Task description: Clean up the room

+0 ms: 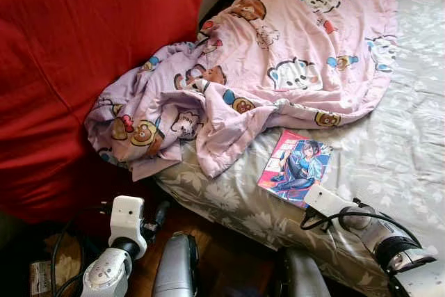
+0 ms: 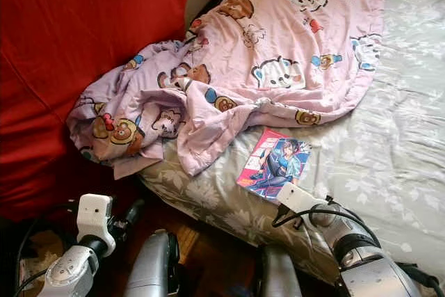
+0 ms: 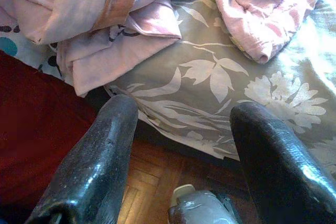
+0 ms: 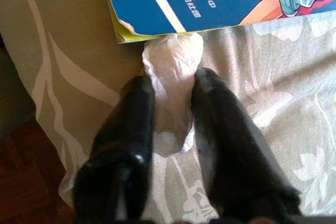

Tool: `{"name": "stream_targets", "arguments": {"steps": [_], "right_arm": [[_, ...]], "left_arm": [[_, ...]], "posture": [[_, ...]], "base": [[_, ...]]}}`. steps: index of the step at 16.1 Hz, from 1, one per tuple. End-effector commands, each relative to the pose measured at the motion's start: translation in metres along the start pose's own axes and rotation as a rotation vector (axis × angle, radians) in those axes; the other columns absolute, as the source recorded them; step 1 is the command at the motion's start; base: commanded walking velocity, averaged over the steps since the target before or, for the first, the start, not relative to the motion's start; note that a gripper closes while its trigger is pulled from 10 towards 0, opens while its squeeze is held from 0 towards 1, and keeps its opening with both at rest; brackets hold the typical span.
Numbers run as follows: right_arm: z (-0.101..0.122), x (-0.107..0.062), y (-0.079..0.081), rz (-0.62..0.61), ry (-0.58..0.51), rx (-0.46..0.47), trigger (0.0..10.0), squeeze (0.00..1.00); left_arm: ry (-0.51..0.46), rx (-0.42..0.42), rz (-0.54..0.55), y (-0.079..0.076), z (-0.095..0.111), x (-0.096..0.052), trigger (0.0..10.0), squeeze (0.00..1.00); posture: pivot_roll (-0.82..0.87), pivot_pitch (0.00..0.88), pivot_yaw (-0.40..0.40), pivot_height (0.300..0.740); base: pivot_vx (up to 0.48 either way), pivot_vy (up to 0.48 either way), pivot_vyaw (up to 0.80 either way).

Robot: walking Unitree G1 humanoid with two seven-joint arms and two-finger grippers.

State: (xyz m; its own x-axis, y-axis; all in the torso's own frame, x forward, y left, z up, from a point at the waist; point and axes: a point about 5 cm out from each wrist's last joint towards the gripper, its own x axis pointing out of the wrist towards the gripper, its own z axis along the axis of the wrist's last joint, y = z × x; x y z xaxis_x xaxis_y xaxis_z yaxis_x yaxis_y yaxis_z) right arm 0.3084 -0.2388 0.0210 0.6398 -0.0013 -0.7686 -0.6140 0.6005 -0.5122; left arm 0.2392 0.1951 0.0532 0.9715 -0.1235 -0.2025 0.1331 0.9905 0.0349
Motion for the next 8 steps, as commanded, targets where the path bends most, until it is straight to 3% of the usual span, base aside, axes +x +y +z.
{"name": "stream_targets", "arguments": {"steps": [1,8], "right_arm": [[-0.009,0.001,0.006,0.018,0.023,-0.004,0.0,0.0],[-0.015,0.001,0.013,0.008,0.019,0.044,0.0,0.0]], "left_arm": [[0.037,0.014,0.011,0.001,-0.008,-0.003,10.0,0.0],[0.02,0.012,0.008,-0.001,-0.005,0.01,10.0,0.0]], "posture": [[0.1,0.196,0.063,0.615],[0.08,0.141,0.056,0.615]], "base": [[0.0,0.0,0.0],[0.0,0.0,0.0]]}}
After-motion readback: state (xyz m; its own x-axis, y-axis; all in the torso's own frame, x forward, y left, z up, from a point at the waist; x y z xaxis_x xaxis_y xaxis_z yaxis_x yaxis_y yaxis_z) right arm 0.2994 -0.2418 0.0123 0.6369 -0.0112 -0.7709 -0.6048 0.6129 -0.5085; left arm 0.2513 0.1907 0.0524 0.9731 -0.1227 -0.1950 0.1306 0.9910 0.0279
